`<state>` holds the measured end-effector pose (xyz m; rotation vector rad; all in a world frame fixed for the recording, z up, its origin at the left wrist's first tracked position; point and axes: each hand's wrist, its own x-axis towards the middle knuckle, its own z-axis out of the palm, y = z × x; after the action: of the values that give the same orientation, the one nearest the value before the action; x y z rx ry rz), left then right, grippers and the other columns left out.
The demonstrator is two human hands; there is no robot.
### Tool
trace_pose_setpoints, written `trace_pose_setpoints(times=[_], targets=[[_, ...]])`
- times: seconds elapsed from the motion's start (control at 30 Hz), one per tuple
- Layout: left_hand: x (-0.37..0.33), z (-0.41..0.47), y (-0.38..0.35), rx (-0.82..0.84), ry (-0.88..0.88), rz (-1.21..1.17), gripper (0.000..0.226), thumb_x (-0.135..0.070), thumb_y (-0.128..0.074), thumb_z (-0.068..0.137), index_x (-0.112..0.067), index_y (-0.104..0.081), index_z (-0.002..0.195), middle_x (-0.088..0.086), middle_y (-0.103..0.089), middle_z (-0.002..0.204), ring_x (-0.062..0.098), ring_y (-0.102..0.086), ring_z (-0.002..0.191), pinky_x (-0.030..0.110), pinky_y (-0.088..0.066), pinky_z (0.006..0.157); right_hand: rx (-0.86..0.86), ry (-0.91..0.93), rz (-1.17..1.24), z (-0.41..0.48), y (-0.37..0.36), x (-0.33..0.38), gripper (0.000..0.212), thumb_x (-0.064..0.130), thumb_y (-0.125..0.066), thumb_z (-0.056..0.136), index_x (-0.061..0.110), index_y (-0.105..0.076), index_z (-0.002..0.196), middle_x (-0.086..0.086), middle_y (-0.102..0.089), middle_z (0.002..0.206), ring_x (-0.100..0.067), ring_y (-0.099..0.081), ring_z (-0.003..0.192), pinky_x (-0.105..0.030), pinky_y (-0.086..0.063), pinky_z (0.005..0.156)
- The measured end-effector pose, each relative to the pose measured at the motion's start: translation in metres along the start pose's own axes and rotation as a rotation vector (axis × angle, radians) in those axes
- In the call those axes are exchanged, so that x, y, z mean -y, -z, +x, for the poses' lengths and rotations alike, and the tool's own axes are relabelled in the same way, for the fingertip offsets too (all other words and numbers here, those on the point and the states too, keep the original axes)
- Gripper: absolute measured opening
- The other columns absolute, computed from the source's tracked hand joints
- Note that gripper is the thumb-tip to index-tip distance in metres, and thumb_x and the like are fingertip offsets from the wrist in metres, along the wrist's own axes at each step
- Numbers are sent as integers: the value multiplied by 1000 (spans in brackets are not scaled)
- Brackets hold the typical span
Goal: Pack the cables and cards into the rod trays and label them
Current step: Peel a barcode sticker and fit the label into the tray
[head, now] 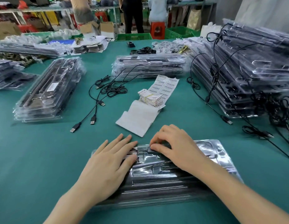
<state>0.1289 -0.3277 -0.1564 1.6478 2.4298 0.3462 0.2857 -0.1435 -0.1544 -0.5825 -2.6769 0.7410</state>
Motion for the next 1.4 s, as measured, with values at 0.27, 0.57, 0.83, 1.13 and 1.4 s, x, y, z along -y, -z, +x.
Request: trace_pose_setpoints(times=[0.27, 0.57, 0.83, 1.13, 1.4], targets=[[-3, 0, 0, -12, 7, 27, 61, -67, -1, 96, -57, -21, 153, -40, 2, 160, -15, 21, 146, 15, 12, 118, -20, -17, -2, 2, -2, 1, 18, 51, -64, 92, 35, -71, 86, 17, -60, 87, -3, -46, 88, -33, -44, 85], [-12, 11, 1, -225, -55, -56, 28, -58, -46, 98, -42, -68, 107, -26, -51, 103, 2, -49, 103, 21, -42, 78, -61, 8, -46, 1, -5, -1, 22, 52, -62, 94, 34, -73, 89, 15, -60, 87, -4, -45, 88, -33, -43, 83], [-15, 15, -5, -303, -29, -32, 24, -53, -43, 102, -44, -64, 95, -27, -54, 93, -1, -51, 91, 13, -33, 60, -26, -50, 42, 6, 1, -6, 15, 49, -63, 92, 35, -69, 93, 16, -56, 87, -1, -52, 87, -25, -45, 79], [-19, 17, 4, -248, -58, -47, 4, -37, -66, 96, -38, -66, 92, -23, -52, 88, 5, -50, 89, 25, -39, 76, -206, -408, 27, 84, 30, -24, 17, 44, -62, 95, 31, -67, 104, 14, -66, 94, -15, -62, 90, -32, -48, 76], [-15, 67, 41, -188, -1, -184, 15, -45, -67, 92, -39, -66, 107, -19, -57, 106, 5, -53, 103, 34, -46, 94, -209, -395, -171, 102, 11, -15, 34, 52, -74, 81, 26, -60, 99, 8, -66, 91, -20, -59, 84, -33, -37, 65]])
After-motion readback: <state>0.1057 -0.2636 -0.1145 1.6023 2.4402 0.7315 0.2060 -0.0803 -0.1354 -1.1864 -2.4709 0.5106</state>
